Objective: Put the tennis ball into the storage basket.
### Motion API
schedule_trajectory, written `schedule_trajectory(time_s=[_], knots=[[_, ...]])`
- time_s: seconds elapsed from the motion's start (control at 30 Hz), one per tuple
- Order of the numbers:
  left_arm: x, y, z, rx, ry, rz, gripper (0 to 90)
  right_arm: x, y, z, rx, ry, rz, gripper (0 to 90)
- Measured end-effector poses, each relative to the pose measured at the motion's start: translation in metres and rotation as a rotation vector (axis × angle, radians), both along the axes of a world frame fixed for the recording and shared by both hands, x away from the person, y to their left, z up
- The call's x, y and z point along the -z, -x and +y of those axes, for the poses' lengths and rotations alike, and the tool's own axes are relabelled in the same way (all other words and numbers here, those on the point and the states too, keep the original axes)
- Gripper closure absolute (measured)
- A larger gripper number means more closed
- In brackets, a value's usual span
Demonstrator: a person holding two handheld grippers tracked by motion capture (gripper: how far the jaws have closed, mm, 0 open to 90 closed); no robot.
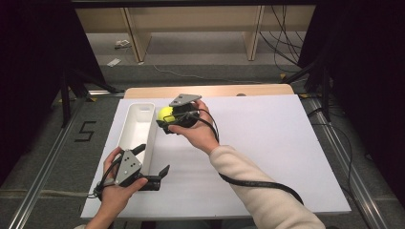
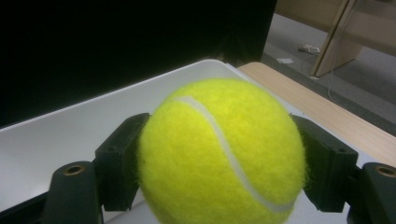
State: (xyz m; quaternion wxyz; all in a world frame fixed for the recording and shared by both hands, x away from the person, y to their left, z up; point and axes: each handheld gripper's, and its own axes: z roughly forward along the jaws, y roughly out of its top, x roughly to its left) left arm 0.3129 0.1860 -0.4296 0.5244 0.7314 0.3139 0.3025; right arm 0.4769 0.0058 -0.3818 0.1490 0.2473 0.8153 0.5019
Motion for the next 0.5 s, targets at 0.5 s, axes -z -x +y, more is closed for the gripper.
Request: schedule_trajectory(time_s=[0.5], knots=[[0.0, 0.0001, -0.0003, 0.001, -0.001, 0.0, 0.0, -0.0009, 0.0004, 0.0034, -0.005, -0.004, 0.002, 27.0]])
